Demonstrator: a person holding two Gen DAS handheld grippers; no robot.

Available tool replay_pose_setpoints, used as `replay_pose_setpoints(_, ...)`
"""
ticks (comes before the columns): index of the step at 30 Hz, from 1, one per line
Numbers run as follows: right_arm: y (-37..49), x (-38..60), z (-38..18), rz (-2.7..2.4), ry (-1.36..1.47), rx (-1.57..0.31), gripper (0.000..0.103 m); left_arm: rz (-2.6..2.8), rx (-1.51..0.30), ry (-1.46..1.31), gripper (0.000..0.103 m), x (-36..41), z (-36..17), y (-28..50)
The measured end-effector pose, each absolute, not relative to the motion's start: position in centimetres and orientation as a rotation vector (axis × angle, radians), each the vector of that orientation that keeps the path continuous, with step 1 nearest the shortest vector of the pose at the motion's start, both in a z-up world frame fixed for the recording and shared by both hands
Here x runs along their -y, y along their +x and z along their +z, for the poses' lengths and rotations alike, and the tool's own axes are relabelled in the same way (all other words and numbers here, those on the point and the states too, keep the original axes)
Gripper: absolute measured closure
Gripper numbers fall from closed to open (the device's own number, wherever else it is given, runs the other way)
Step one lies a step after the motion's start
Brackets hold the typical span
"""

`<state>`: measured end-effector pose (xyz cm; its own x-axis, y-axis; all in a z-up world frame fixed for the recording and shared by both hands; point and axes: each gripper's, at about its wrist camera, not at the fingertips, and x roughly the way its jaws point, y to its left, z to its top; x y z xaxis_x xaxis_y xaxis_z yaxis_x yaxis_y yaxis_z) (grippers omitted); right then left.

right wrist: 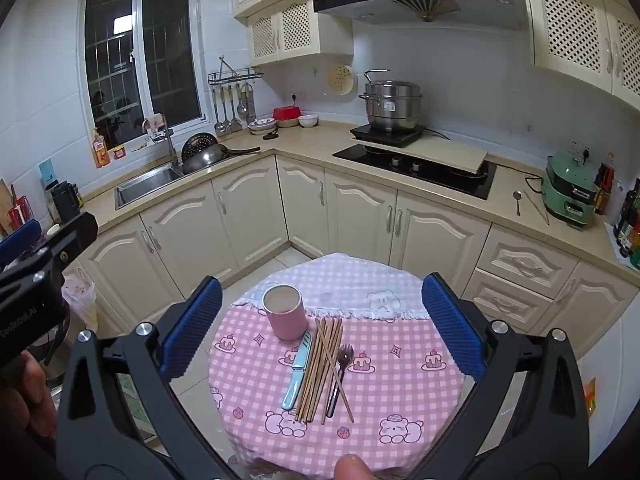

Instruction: Organize utensils

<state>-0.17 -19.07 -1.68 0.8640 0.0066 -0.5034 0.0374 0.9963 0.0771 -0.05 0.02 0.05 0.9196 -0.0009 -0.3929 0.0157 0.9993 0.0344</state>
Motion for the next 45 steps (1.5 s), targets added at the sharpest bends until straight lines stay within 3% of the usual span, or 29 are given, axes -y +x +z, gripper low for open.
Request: replay_pose_setpoints(45,1.4,18.7,1.3,-0.041,0.052,-0.506,0.005,-0.007,-0.414,0.010,0.004,-1.3,1.0,2.1)
